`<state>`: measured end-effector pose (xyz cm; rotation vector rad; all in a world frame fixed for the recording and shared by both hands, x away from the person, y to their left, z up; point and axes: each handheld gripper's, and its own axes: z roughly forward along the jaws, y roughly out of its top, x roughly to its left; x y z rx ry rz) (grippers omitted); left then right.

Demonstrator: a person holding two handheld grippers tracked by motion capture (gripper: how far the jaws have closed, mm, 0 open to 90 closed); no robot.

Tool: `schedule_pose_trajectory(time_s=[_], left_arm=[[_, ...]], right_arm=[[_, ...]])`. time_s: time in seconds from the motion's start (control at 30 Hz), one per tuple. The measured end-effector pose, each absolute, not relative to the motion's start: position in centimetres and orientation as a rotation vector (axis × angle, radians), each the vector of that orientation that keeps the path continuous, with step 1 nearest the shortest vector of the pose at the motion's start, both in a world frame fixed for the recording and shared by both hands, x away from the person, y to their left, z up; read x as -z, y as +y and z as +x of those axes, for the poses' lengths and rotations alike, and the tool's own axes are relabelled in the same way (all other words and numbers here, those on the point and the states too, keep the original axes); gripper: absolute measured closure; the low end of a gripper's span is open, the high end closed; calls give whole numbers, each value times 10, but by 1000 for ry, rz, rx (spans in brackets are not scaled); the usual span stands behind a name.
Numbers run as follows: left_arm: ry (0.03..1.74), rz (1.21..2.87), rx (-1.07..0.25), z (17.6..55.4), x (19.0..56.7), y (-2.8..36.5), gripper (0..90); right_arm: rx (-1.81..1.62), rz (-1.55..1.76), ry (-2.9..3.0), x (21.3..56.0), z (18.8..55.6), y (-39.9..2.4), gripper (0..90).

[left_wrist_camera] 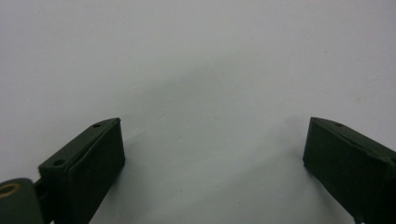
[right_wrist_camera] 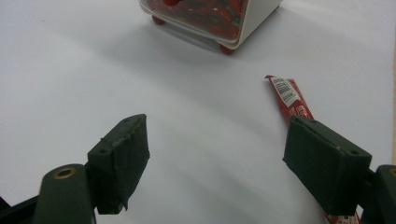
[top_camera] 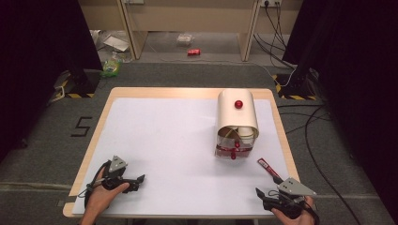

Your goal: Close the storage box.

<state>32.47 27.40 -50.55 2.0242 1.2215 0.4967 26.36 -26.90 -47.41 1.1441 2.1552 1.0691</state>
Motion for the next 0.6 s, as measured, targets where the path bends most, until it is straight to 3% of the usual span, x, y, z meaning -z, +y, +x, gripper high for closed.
schedule_pose_trajectory(time_s=[0.6], left_arm=[[1223,2023,-497,325,506,274,47]], right_arm=[[-1007,1107,2258,482,261,-272,213]])
